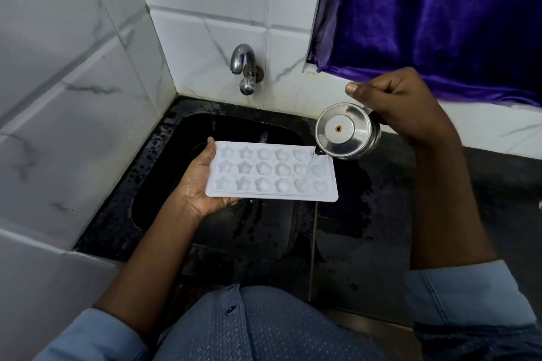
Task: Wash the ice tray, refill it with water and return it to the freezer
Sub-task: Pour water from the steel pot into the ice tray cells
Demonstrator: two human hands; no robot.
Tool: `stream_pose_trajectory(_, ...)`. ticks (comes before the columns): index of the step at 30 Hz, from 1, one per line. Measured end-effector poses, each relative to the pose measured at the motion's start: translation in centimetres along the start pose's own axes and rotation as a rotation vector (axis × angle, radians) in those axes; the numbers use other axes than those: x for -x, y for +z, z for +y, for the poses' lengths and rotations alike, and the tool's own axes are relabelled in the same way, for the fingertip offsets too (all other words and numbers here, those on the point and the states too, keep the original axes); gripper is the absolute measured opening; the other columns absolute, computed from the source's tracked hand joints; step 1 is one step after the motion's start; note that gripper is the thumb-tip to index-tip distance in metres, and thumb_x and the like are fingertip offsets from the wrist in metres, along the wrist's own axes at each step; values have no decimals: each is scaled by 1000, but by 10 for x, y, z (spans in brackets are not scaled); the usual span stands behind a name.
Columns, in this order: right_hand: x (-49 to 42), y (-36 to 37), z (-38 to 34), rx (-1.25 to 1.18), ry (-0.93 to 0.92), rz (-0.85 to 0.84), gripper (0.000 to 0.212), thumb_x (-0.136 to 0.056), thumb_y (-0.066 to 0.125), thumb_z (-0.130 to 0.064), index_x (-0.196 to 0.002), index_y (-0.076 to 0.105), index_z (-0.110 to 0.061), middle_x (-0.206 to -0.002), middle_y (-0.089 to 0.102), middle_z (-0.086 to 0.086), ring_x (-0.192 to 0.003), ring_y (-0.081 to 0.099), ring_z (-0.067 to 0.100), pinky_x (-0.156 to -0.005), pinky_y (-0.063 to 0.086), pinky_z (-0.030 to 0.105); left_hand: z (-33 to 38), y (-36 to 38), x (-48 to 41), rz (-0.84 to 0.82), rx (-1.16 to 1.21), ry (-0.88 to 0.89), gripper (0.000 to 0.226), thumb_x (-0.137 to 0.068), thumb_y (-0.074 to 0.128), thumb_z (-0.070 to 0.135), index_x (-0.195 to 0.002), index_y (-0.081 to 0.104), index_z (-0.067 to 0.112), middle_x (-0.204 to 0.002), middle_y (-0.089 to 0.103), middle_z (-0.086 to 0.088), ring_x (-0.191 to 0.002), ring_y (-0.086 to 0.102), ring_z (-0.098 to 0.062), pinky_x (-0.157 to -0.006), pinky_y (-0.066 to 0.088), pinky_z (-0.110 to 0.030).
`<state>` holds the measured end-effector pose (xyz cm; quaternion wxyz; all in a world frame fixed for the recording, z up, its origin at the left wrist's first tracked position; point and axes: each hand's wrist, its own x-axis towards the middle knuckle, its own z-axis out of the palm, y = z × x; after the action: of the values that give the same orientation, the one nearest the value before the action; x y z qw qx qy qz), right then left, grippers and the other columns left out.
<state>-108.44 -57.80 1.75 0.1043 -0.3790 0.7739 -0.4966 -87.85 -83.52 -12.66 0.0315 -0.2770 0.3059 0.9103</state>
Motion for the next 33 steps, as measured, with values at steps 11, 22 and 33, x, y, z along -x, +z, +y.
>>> stream_pose_trajectory(11, -3, 7, -2, -21, -5, 15, 66, -99, 73, -36, -58, 39, 3, -53, 31, 14, -47, 27, 20, -56, 31, 36, 0, 5, 1, 11, -4, -5, 76, -100, 41, 75, -142, 65, 16, -142, 68, -18, -125, 67, -41, -75, 64, -54)
stream_pose_trajectory(22, 1, 28, -9, -1, 16, -9, 67, -100, 73, -32, -57, 28, -5, -56, 22, 7, -49, 20, 18, -52, 24, 30, -2, 8, -1, 26, 1, -14, 76, -100, 43, 75, -141, 66, 16, -140, 69, -18, -110, 75, -40, -68, 64, -51)
stream_pose_trajectory(33, 6, 40, -11, -36, 54, -22, 66, -100, 73, -32, -56, 30, -9, -54, 24, 5, -47, 23, 14, -66, 38, 41, -4, 2, -5, 11, 2, -7, 78, -99, 43, 76, -143, 65, 14, -142, 68, -18, -123, 70, -40, -82, 65, -55)
